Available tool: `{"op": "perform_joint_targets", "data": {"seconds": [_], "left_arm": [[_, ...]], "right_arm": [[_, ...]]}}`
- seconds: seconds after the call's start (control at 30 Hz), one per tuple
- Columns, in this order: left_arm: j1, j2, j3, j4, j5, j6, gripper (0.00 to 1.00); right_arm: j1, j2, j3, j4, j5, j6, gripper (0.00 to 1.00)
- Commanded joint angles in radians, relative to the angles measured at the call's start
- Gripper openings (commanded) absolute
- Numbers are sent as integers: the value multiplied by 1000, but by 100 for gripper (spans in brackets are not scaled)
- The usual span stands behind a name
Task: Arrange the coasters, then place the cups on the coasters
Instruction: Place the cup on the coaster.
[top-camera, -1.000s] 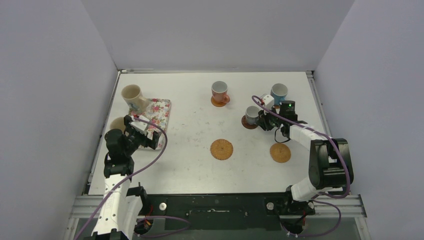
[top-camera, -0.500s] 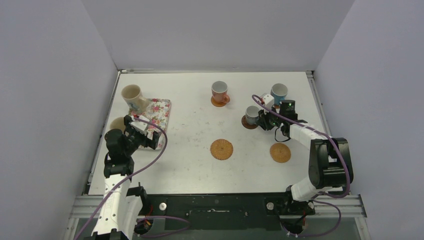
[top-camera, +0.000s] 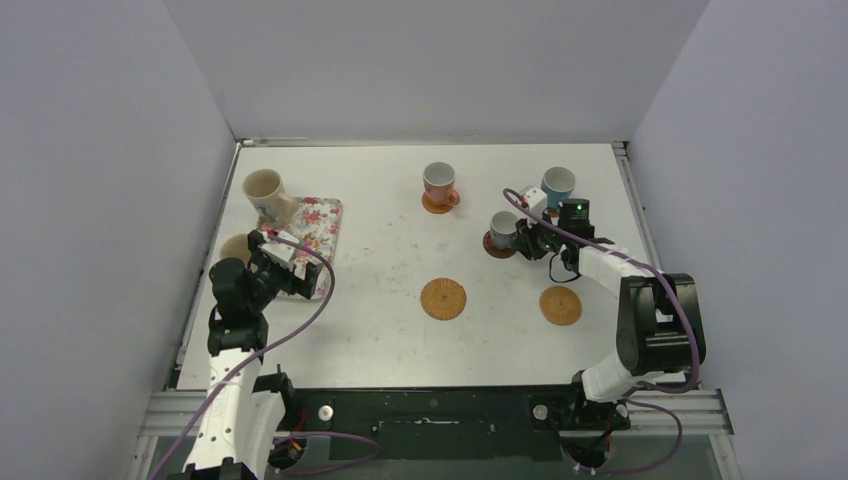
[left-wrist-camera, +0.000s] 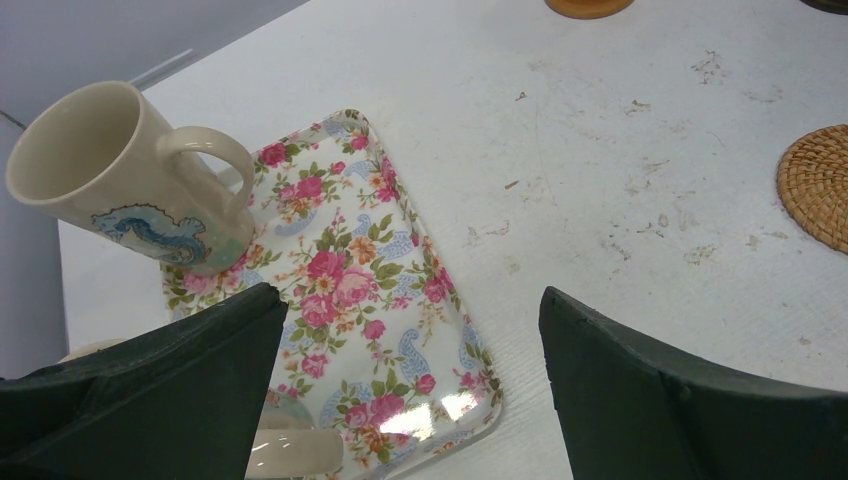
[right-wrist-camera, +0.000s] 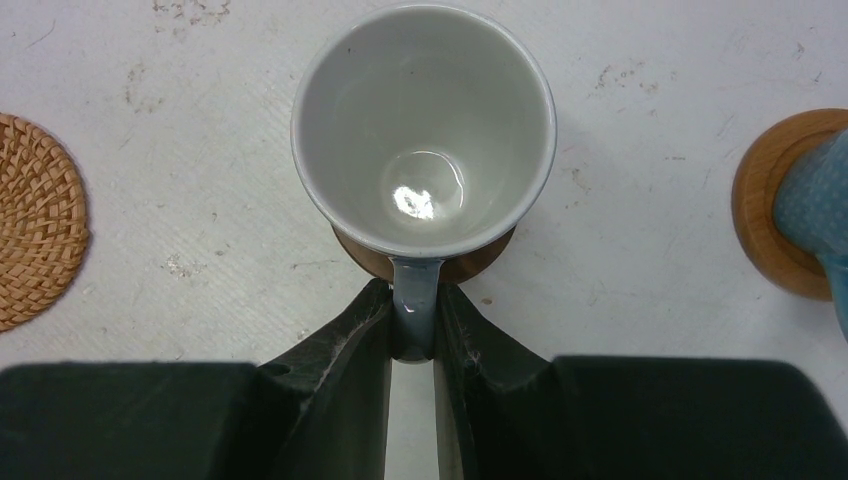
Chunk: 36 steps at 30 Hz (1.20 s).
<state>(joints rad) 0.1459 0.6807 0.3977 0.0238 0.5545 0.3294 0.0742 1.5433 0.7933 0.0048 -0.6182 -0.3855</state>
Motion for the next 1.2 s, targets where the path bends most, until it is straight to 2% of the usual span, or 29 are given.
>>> {"op": "perform_joint_targets", "data": {"seconds": [0.0, 0.73, 1.03, 1.17], "left_arm": [[6, -10, -2, 26, 19, 11, 97], [6, -10, -2, 25, 19, 13, 97], [6, -13, -2, 25, 19, 12, 97], [6, -16, -2, 24, 18, 13, 97]], "right_arm": [[10, 5, 34, 10, -27, -13, 16], [10, -26, 24, 8, -20, -14, 30], [10, -80, 10, 6, 0, -13, 58], [11, -114, 2, 9, 16, -9, 83]]}}
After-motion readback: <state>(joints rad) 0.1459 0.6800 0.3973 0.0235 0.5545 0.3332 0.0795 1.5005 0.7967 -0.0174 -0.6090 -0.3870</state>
